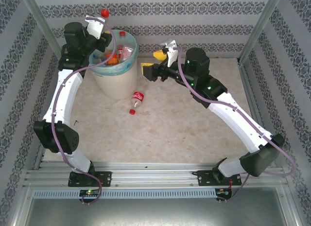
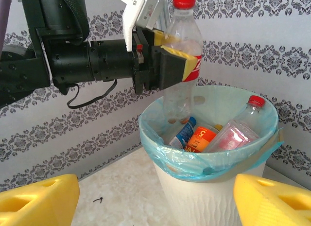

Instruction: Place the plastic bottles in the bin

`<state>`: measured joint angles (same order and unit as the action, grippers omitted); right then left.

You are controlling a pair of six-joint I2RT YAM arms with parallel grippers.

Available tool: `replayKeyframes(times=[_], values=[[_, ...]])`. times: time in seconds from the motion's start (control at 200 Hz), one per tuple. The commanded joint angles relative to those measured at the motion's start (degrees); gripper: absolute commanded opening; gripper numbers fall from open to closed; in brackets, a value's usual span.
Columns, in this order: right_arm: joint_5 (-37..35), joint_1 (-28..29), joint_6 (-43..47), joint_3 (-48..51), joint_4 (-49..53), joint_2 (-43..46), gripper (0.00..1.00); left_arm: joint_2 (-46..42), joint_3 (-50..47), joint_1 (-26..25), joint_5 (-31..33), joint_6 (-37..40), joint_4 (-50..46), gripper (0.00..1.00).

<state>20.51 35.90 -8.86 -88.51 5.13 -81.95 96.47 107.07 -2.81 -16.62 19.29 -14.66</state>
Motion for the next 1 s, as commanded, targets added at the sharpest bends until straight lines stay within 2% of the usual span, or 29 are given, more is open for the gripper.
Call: replayKeyframes(times=[0.0, 0.2, 0.435, 0.515, 0.759, 0.994], values=[[1.5, 0.9, -0.8, -0.8, -0.7, -1.0, 0.83, 1.3, 5.1, -0.9, 4.4, 2.7, -11.5, 0.17], [1.4, 1.0, -0.7, -0.9, -0.7, -1.7, 0.83, 7.3, 10.4, -2.0, 7.0, 3.2, -18.6, 0.17], [1.0, 1.0, -0.2, -0.4, 0.1, -1.2, 0.83, 22.6, 29.8, -2.1, 11.5, 0.4, -34.6, 0.19], [0.5, 1.0, 0.2, -0.3, 0.5, -1.0, 0.83, 26.3, 33.9, -2.0, 13.1, -1.0, -37.2, 0.21], [0.3, 1.0, 0.5, -1.1, 1.7, -1.4, 0.83, 30.6, 40.9, -2.1, 15.0, -4.2, -42.3, 0.21], [0.4, 1.1, -0.1, -1.5, 1.8, -1.4, 0.83, 27.8, 45.3, -3.9, 23.3, -1.4, -38.8, 0.18]])
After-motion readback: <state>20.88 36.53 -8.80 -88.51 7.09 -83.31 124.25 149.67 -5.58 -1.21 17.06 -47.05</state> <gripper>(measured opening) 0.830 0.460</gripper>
